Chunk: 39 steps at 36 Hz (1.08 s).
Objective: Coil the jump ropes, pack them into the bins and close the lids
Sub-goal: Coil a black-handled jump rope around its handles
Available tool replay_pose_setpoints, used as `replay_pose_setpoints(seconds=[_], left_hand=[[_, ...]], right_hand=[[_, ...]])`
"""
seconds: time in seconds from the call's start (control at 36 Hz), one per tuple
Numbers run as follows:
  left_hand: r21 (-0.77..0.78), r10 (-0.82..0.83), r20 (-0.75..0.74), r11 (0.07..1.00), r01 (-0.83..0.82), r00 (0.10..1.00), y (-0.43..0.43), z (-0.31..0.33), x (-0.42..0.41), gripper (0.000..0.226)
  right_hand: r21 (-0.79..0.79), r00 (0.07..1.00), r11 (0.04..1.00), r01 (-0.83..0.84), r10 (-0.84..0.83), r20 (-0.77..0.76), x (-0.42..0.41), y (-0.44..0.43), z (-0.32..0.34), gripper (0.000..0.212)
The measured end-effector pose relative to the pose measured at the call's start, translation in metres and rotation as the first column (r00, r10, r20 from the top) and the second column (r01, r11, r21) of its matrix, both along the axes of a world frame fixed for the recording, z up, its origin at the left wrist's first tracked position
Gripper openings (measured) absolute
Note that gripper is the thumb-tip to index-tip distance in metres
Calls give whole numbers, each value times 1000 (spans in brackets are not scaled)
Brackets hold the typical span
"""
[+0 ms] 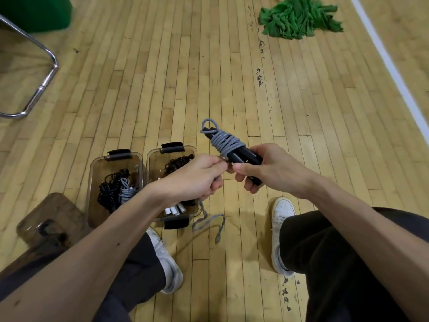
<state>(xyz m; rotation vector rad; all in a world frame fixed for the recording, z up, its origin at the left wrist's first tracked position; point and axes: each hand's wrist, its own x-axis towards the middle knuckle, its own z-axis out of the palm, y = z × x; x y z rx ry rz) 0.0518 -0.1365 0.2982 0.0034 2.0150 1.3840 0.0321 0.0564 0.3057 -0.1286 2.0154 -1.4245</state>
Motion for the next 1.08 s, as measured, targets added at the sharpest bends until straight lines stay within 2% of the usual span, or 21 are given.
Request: replay_pose_setpoints(seconds=[0.22, 0.36, 0.47, 0.64, 0.78, 0.92, 1.08], left_hand=[[-302, -234, -125, 935, 188, 964, -7, -1, 2, 26], [-582, -409, -281, 792, 185, 868, -4, 0, 5, 33], [-701, -523, -317, 691, 176, 791, -4, 7, 5, 32], [-712, -619, -309, 654, 256, 722, -12, 10, 3, 33], [-693, -647, -359, 668, 272, 673, -13, 11, 2, 33], [-613, -608, -395, 733, 295, 688, -10, 11, 1, 38], [-511, -525, -398, 808, 294, 752, -6, 15, -1, 46]], right_hand=[[151, 998, 988, -22, 31, -54, -2, 0, -15, 13], [228, 998, 973, -18, 32, -59, -3, -2, -23, 8], [225, 999, 973, -46, 49, -10, -3, -3, -22, 10], [222, 975, 961, -163, 123, 184, 0, -6, -20, 14], [203, 897, 919, -337, 248, 366, 5, -6, -17, 16], [150, 826, 873, -464, 366, 428, 5, -4, -14, 15], [54, 728, 811, -582, 491, 479, 8, -4, -10, 9]])
